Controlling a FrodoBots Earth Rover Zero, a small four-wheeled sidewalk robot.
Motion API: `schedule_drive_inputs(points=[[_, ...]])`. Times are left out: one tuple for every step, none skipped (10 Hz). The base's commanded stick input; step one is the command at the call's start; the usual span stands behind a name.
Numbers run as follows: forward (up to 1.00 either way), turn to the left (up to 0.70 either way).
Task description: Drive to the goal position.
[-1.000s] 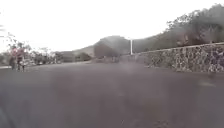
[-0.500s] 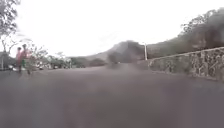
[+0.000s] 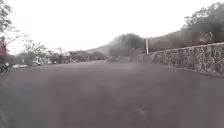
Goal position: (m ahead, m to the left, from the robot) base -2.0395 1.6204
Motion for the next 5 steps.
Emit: schedule_drive_inputs(points=[[0.70,0.00],[0.70,0.00],[0.70,0.00],[0.70,0.00],[0.70,0.00]])
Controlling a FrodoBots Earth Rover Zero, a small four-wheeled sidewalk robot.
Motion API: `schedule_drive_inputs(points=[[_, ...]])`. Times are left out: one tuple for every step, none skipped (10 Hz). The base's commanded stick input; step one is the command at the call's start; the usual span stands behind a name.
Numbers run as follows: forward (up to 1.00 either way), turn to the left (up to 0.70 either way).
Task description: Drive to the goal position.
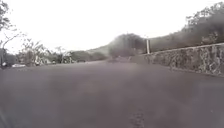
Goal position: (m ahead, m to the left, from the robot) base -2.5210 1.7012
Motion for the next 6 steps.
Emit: schedule_drive_inputs(points=[[0.70,0.00],[0.70,0.00],[0.70,0.00],[0.70,0.00],[0.70,0.00],[0.70,0.00]])
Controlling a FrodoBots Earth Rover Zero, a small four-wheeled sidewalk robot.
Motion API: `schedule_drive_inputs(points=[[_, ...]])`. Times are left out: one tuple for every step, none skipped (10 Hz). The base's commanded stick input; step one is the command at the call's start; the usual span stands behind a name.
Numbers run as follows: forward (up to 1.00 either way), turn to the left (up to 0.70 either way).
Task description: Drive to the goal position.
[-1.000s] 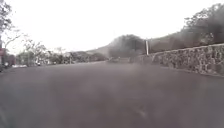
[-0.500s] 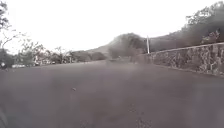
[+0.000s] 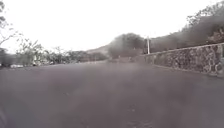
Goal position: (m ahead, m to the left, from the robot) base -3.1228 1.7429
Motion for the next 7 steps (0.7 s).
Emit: schedule_drive_inputs(points=[[0.70,0.00],[0.70,0.00],[0.70,0.00],[0.70,0.00],[0.70,0.00],[0.70,0.00],[0.70,0.00]])
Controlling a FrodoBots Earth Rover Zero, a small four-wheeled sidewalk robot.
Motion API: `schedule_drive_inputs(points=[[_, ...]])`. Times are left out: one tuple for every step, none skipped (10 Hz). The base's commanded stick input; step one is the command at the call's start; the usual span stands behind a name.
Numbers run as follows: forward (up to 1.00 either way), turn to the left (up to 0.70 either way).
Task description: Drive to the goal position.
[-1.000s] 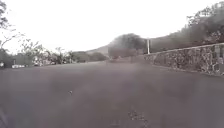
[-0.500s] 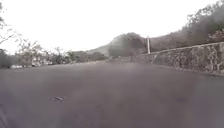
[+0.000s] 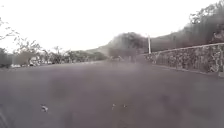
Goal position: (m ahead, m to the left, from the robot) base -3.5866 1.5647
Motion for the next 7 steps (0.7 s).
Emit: schedule_drive_inputs(points=[[0.70,0.00],[0.70,0.00],[0.70,0.00],[0.70,0.00],[0.70,0.00],[0.70,0.00],[0.70,0.00]])
